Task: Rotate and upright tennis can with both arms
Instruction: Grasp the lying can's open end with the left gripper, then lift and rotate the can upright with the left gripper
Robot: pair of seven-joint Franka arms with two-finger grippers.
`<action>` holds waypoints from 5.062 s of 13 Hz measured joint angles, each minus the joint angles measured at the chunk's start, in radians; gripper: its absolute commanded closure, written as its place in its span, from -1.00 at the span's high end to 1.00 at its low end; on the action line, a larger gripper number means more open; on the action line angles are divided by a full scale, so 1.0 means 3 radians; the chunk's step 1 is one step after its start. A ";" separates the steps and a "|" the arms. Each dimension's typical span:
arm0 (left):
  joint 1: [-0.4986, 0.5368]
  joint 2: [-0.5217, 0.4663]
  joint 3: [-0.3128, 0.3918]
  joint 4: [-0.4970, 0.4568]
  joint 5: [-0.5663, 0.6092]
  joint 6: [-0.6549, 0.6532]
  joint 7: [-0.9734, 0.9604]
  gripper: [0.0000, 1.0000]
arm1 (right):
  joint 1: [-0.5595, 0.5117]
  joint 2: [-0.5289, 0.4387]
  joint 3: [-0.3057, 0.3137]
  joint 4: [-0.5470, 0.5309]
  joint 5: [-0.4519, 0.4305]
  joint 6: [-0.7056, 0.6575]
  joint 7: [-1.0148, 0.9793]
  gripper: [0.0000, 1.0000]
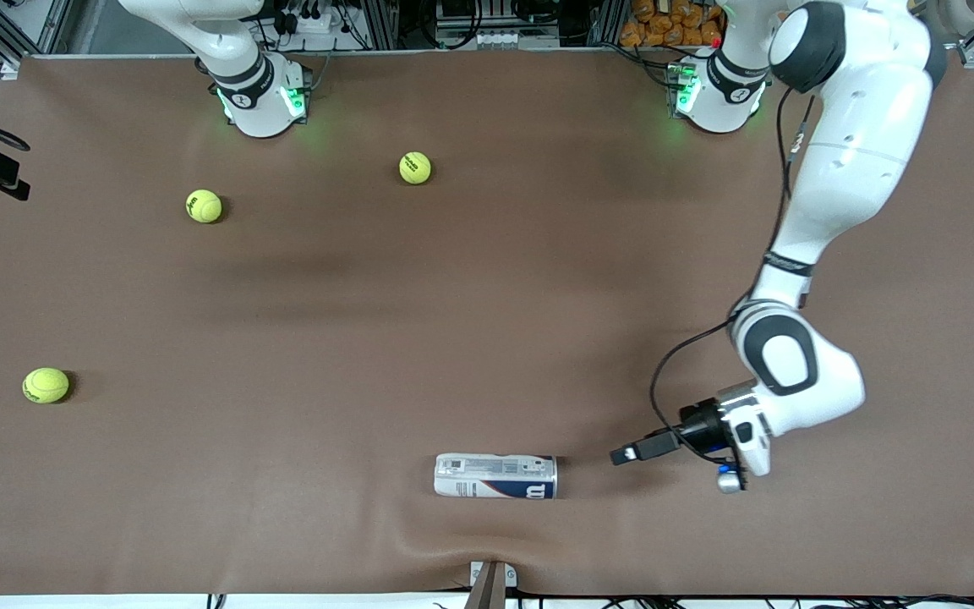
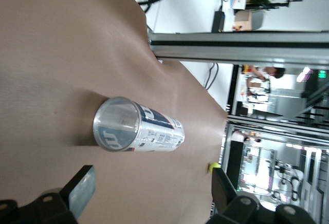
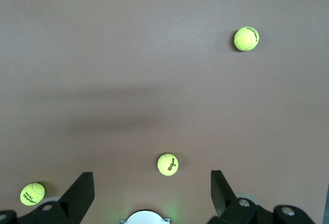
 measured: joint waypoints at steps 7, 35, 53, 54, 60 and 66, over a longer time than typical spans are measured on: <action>-0.0302 0.0572 0.0003 0.0723 -0.0157 0.0469 0.0147 0.96 | 0.0000 0.0000 0.0000 0.0003 -0.0001 0.0001 0.0001 1.00; -0.0931 0.0736 0.0029 0.1443 0.0048 0.1255 0.0052 -1.00 | 0.0000 0.0000 -0.0009 0.0007 -0.0001 -0.0006 0.0003 1.00; -0.0920 -0.0756 0.0088 0.1113 0.2165 -0.0112 -0.1873 -1.00 | 0.0009 -0.0001 0.0097 0.0074 0.0003 -0.0084 0.0002 1.00; -0.0910 -0.0797 0.0091 0.1110 0.2367 -0.0234 -0.1977 -1.00 | 0.0010 -0.0001 0.0111 0.0074 0.0003 -0.0085 0.0002 1.00; -0.0954 -0.0976 0.0092 0.1095 0.3182 -0.0822 -0.2316 -1.00 | 0.0000 -0.0001 0.0105 0.0074 0.0001 -0.0084 0.0002 1.00; -0.1275 -0.0985 0.0087 0.1055 0.3989 -0.0957 -0.2811 -1.00 | 0.0001 -0.0001 0.0117 0.0074 0.0003 -0.0070 0.0003 1.00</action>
